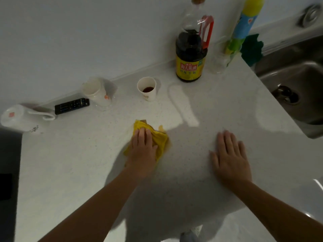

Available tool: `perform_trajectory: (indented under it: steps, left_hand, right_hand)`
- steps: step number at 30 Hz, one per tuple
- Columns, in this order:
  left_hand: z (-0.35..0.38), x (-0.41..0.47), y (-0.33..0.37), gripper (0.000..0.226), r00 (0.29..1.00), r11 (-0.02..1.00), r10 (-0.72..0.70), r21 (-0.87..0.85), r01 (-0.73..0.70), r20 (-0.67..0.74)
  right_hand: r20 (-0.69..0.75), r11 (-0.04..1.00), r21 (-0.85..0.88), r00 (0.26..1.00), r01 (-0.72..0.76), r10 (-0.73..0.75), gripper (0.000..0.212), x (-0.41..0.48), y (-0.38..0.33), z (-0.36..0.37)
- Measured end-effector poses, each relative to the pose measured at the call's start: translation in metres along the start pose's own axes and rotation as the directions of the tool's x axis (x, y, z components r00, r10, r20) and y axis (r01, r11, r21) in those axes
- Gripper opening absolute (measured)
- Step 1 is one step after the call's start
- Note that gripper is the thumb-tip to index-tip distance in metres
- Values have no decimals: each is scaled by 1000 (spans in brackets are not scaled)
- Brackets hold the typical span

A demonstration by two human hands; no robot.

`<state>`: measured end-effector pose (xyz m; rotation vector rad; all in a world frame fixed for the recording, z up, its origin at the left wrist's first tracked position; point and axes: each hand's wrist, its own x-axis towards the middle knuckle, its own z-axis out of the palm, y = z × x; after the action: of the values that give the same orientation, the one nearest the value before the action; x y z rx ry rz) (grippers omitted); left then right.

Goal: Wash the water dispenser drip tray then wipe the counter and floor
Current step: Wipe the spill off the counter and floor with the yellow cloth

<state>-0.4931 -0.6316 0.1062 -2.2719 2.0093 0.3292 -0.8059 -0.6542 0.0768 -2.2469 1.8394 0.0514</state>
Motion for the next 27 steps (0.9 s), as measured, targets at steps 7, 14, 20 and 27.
perform_trajectory:
  steps: [7, 14, 20, 27]
  left_hand:
    - [6, 52, -17, 71, 751, 740, 654, 132, -659, 90]
    - [15, -4, -17, 82, 658, 643, 738, 141, -753, 150]
    - [33, -79, -29, 94, 957, 957, 286, 26, -287, 55]
    - [13, -61, -47, 103, 962, 957, -274, -106, 271, -12]
  right_hand:
    - [3, 1000, -12, 1000, -2, 2, 74, 2, 2, 5]
    - [5, 1000, 3, 1000, -6, 6, 75, -1, 0, -1]
    - [-3, 1000, 30, 1000, 0, 0, 74, -3, 2, -1]
    - [-28, 1000, 29, 1000, 1, 0, 74, -2, 5, 3]
